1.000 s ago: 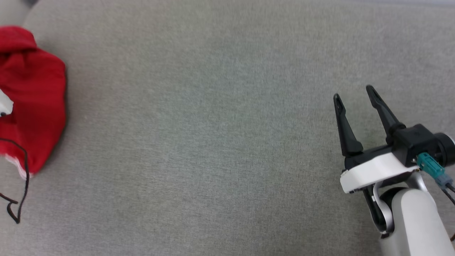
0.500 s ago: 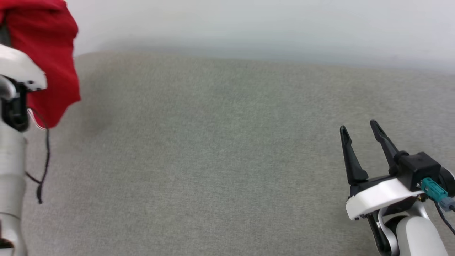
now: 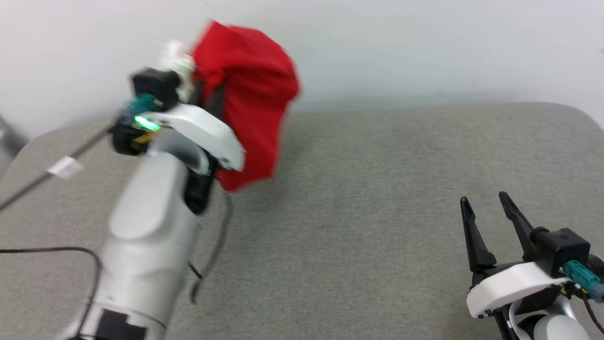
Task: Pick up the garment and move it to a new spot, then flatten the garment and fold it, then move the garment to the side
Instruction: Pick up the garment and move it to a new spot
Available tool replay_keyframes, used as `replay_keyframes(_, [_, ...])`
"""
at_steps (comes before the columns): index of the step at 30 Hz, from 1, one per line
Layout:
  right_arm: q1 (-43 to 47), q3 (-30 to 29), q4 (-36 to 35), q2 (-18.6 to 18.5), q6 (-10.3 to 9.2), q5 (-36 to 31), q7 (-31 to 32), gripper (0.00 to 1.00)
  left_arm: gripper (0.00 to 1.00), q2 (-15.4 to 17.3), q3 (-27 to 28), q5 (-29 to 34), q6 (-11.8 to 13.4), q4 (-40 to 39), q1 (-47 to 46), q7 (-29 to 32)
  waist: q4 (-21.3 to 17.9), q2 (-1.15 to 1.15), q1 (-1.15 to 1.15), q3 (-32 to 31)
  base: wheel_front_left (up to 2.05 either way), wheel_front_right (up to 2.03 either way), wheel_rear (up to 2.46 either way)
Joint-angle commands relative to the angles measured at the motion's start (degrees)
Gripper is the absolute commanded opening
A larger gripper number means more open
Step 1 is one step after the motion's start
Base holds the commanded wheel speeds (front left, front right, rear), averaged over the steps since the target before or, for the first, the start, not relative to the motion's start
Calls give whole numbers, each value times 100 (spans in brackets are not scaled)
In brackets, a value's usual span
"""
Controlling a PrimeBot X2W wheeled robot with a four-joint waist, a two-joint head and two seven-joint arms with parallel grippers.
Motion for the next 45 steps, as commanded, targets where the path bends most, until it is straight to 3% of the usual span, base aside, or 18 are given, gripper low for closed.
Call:
replay_keyframes(1, [78,11,-27,4,-2,8,11,100,0,-66,-43,-48,-17,-51,148,30,-162,0,1,-84,0,0,0])
replay_keyframes(10, [187,-17,-220,4,-2,-3,-29,100,0,-490,-922,-189,-140,-648,1641,506,-403,0,1,90,0,0,0])
replay_keyframes(16, [176,-6,-203,4,-2,52,-58,100,0,-519,-1329,-58,75,-755,2737,590,-364,0,1,209,0,0,0])
replay_keyframes(17, [150,-2,-191,3,-2,52,-58,100,16,-522,-1400,-56,60,-778,2880,614,-352,0,1,226,0,0,0])
replay_keyframes(18, [118,-9,-183,3,-2,52,-62,100,49,-521,-1424,-58,59,-833,2946,557,-334,0,1,243,0,0,0])
replay_keyframes(19, [93,-18,-167,3,-2,69,-69,100,100,-504,-1472,-5,86,-871,2980,521,-308,0,1,248,0,0,0])
replay_keyframes(26, [80,-60,-12,3,-2,162,-160,100,100,-430,-1429,170,221,-1546,2960,-179,-88,0,1,82,0,0,0])
replay_keyframes(31, [182,-140,51,3,-2,162,-147,100,100,-271,-1230,239,425,-2110,2898,-335,87,0,1,-105,0,0,0])
replay_keyframes(39, [338,-242,-26,3,-2,152,-44,100,100,216,-594,111,953,-2745,3138,-337,321,0,1,-214,0,0,0])
replay_keyframes(45, [436,-202,-44,3,-2,131,41,100,100,640,-208,1,1183,-3058,3561,-313,395,0,1,-269,0,0,0])
